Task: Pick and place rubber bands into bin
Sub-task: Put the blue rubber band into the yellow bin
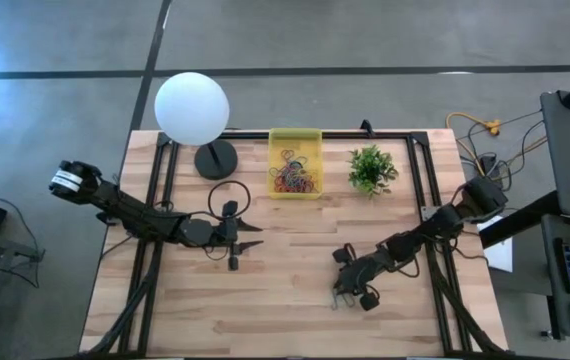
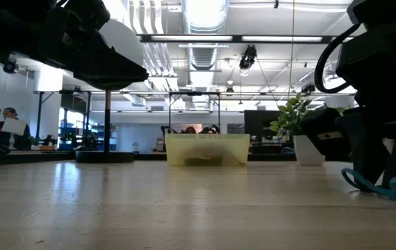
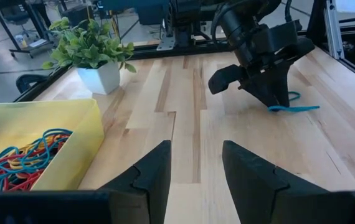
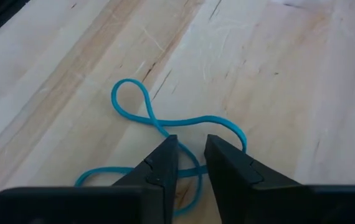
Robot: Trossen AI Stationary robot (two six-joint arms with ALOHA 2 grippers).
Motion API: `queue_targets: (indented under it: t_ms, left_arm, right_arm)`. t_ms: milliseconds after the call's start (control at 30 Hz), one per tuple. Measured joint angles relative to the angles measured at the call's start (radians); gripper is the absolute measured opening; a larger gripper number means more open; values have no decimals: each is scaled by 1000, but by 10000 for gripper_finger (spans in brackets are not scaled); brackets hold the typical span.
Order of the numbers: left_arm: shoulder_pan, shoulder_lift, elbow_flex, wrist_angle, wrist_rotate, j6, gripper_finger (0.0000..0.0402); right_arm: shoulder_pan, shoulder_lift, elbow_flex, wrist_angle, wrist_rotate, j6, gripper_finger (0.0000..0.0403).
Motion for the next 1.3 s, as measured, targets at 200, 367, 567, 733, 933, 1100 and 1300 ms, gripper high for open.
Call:
queue_targets:
  t_ms: [200,367,567,733,933,1100,1300]
  left_arm:
    - [0,0,0,0,0,0,129]
    - [0,0,0,0,0,0,129]
    - [0,0,0,-1,0,0,129]
    - [0,0,0,-1,0,0,129]
    - [0,0,0,0,0,0,129]
    - [0,0,0,-1,0,0,129]
    - [0,0,0,0,0,0,129]
  right_arm:
    - [1,1,0,0,23,4,38]
    - [1,-10,4,-10,34,-9,10]
    - [1,-80,10,-73,36,-53,8]
    - [1,-180,32,-150,88,-89,8]
    - [1,-304,60,-252,144,-140,8]
    - [-1,-404,87,-291,233,-195,8]
    - [-16,-503,130,-291,310,-314,8]
